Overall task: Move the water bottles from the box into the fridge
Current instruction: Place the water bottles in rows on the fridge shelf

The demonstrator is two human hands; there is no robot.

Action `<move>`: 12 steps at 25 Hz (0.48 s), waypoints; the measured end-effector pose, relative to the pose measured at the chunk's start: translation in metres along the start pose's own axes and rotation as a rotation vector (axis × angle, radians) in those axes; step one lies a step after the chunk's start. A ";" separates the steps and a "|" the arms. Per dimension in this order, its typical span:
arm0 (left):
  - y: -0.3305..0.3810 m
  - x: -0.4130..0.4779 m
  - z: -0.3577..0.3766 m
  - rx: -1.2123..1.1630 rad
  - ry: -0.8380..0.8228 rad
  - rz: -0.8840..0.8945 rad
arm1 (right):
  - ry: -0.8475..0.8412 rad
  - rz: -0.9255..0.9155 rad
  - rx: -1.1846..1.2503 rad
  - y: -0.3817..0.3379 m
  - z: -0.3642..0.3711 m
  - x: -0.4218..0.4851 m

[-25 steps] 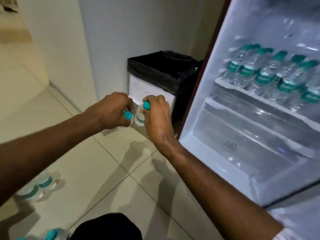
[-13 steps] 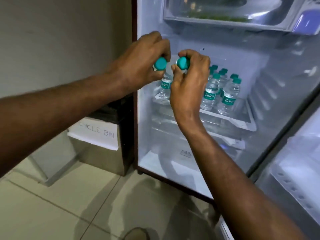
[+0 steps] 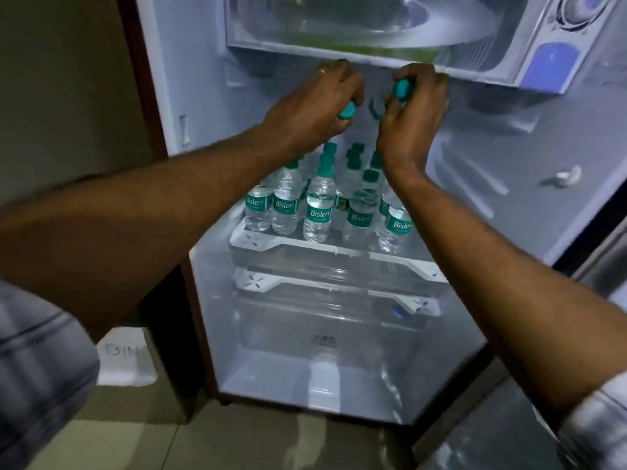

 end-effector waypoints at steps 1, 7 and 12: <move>-0.007 0.004 0.010 0.012 -0.020 0.003 | 0.000 -0.031 -0.004 0.007 0.005 -0.001; -0.061 0.007 0.048 0.076 -0.037 0.007 | -0.181 -0.147 -0.081 0.039 0.063 0.002; -0.103 0.022 0.071 -0.019 0.002 -0.161 | -0.390 -0.239 -0.296 0.040 0.130 0.028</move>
Point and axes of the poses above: each hand's wrist, its own x-axis towards the middle knuckle, its own z-axis out of the palm, y = z × x, the point moved 3 cm from there along x, towards the middle knuckle, and after that the axes turned 3 degrees about -x, right-handed, at the moved point
